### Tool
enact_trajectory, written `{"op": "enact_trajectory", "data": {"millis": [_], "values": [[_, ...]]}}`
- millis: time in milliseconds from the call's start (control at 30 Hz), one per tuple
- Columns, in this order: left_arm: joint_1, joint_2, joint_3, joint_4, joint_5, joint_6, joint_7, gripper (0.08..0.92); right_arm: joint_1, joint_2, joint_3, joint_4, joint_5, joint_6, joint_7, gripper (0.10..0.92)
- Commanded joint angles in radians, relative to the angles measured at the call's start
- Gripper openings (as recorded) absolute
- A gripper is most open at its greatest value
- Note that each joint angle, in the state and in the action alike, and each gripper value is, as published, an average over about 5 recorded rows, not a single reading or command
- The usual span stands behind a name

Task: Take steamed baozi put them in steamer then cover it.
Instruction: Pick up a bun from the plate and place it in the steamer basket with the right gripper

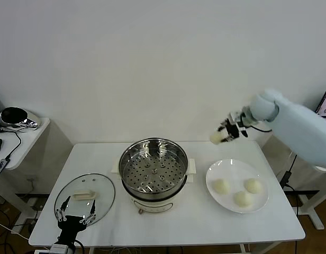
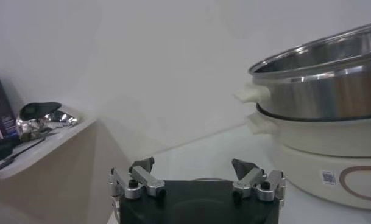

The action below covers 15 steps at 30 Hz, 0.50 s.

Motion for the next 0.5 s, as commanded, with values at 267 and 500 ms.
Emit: {"op": "enact_trajectory", "data": {"millis": [267,500], "values": [[0.003,-0.004,-0.017,-0.010,-0.009,-0.001,0.000,0.823,0.123,0.382,-0.262,-0.060,0.063,0.250,0.087,0.484],[0.013,-0.012,-0.034,-0.027,-0.014,-0.001,0.000,0.823,0.078,0.467,-0.310,-0.161,-0.112,0.431,0.085,0.484]]}}
